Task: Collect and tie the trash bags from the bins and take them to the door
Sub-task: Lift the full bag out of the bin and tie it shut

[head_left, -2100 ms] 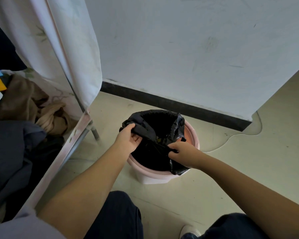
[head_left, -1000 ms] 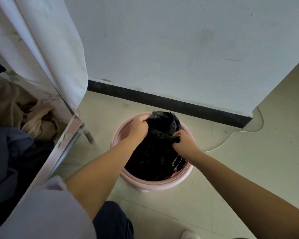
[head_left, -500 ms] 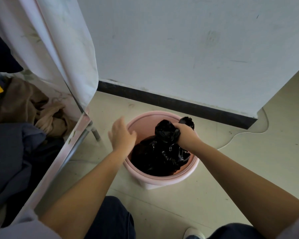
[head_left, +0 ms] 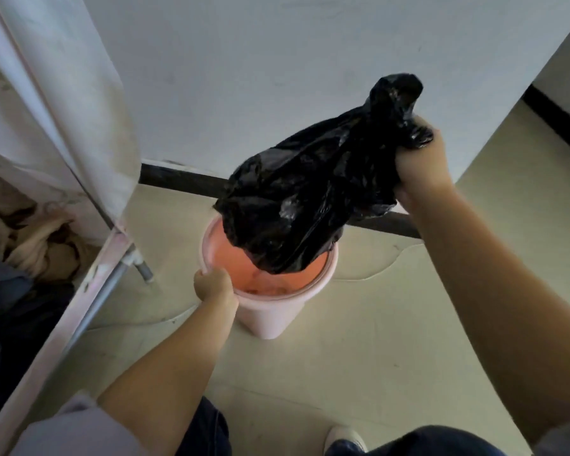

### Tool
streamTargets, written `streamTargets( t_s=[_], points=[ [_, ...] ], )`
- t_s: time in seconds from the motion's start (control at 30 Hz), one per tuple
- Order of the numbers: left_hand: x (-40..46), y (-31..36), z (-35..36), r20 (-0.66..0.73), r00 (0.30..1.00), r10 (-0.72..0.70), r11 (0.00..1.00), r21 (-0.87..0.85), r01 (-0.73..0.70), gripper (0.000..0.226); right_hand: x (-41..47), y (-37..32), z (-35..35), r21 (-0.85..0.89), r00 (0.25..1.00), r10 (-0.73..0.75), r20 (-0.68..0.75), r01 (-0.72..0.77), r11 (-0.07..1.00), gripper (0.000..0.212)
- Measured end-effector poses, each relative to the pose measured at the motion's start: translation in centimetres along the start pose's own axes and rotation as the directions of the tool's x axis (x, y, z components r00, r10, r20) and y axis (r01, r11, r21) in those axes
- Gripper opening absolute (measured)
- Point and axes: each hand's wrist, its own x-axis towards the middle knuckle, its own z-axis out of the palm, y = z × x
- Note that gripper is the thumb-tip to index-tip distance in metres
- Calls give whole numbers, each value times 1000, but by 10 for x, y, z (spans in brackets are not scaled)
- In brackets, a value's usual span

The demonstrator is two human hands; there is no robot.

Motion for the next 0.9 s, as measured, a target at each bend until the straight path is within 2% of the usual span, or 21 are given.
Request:
streamTargets(
  t_s=[0.07,0.17,0.23,0.33,0.5,0.6,0.7,0.8,0.9],
  points=[
    [-6,0,10,-33,999,-18,999,-31,17,46,0,-20,-23,80,997,-15,-74,21,997,25],
    [-13,0,22,-68,997,-42,995,-94,36,46,-8,-42,-53,64,984,-68,-162,79,995,32],
    [-16,-1,28,-94,995,-40,994,-108,30,45,-14,-45,-70,-3,973,-101,-206,103,995,29],
    [-19,-2,34,-88,995,-46,990,-136,33,44,-16,-21,-91,-226,964,-96,-247,38,973,27],
    [-10,-4,39,-73,997,-34,986,-164,22,47,-34,80,-112,-526,966,140,-219,-238,816,20],
    [-7,-7,39,-48,999,-20,983,-184,10,44,-62,131,-122,-631,939,266,-217,-342,696,17],
    [-18,-19,36,15,1000,-25,953,-301,29,46,-86,168,-139,-720,892,401,-208,-417,555,16],
    [-47,-35,32,161,979,-122,880,-439,182,63,-104,192,-152,-707,827,506,-245,-510,490,17],
    [-83,-58,34,325,914,-243,831,-416,369,51,-112,200,-152,-648,819,533,-212,-526,551,16]
  ],
)
